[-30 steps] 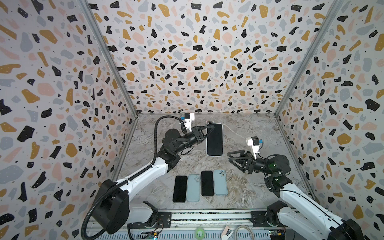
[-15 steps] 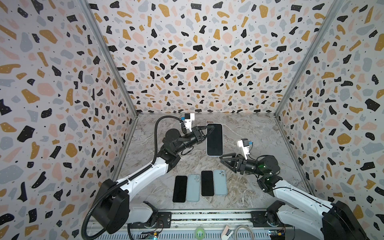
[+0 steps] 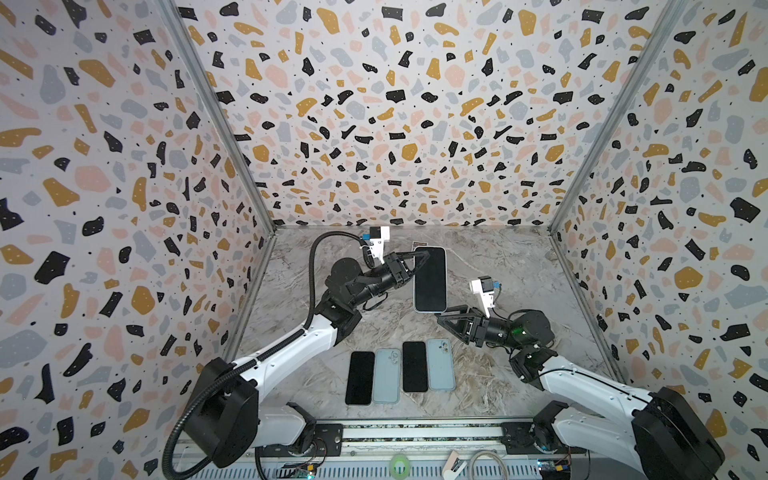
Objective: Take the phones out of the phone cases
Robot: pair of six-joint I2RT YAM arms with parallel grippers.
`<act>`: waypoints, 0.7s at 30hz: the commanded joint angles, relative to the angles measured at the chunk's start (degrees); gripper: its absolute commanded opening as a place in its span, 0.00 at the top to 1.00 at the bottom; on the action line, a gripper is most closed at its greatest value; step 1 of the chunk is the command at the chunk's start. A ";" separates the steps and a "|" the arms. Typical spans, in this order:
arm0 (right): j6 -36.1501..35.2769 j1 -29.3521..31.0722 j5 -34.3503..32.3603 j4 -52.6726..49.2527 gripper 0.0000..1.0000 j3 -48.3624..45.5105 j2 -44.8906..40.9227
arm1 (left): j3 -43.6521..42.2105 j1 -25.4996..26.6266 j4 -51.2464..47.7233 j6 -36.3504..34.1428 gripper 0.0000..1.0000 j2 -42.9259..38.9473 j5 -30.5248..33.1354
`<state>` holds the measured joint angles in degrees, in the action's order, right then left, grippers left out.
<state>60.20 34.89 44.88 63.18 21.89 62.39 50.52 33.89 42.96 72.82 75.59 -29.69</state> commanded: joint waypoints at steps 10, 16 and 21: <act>0.59 -0.45 -0.32 3.62 0.41 1.54 1.29 | 0.59 0.65 6.96 0.28 1.00 -1.90 -0.45; 1.76 -1.69 0.06 4.83 0.41 1.61 1.64 | 0.01 1.00 7.46 0.03 1.00 -1.90 -0.54; 2.90 -2.82 0.38 5.97 0.42 1.14 1.94 | -0.07 1.26 7.92 -0.10 1.00 -1.94 -0.54</act>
<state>62.06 32.86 45.12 66.30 21.89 64.47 50.52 34.63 44.60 72.79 75.59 -29.36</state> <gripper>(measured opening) 0.580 0.122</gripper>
